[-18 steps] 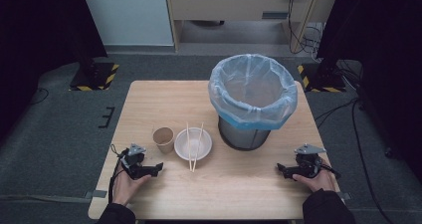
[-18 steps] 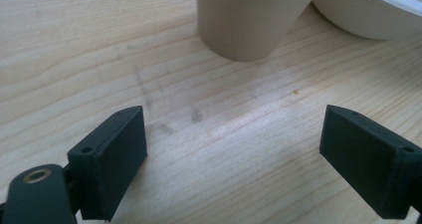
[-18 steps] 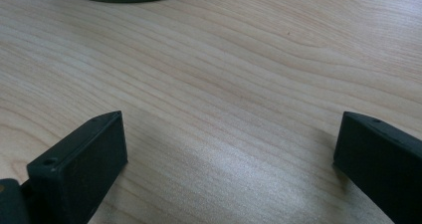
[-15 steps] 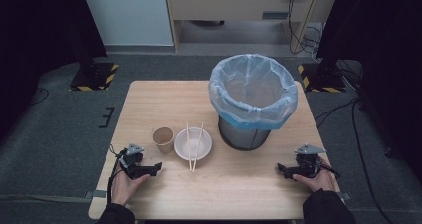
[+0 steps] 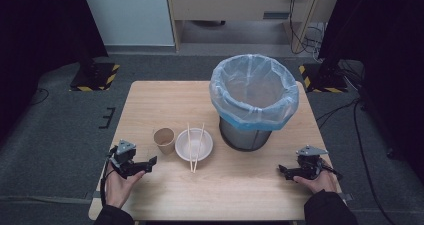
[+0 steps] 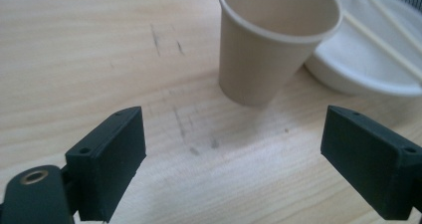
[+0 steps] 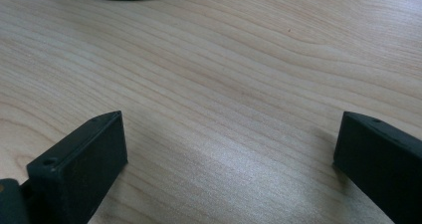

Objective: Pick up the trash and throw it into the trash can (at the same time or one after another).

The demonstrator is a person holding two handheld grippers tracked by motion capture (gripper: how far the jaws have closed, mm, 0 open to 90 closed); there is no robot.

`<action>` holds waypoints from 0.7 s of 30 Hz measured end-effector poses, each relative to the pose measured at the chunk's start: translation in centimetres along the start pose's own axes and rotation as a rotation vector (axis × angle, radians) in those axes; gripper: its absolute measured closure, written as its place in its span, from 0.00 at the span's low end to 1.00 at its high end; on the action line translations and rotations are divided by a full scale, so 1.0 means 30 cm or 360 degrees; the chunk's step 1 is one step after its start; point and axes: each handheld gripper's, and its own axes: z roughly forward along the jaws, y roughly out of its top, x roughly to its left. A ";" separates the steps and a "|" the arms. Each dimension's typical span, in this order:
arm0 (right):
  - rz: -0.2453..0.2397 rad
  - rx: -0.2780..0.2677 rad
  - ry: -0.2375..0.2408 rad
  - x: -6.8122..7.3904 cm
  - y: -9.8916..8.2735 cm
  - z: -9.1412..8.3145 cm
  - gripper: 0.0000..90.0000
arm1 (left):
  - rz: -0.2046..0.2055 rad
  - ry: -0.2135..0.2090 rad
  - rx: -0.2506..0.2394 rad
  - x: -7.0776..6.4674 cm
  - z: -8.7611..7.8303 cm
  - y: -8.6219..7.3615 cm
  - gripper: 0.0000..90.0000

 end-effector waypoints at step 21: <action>0.0003 0.0000 -0.0003 0.001 0.000 0.000 0.01 | 0.0021 0.0062 -0.0421 -0.037 -0.097 0.183 0.19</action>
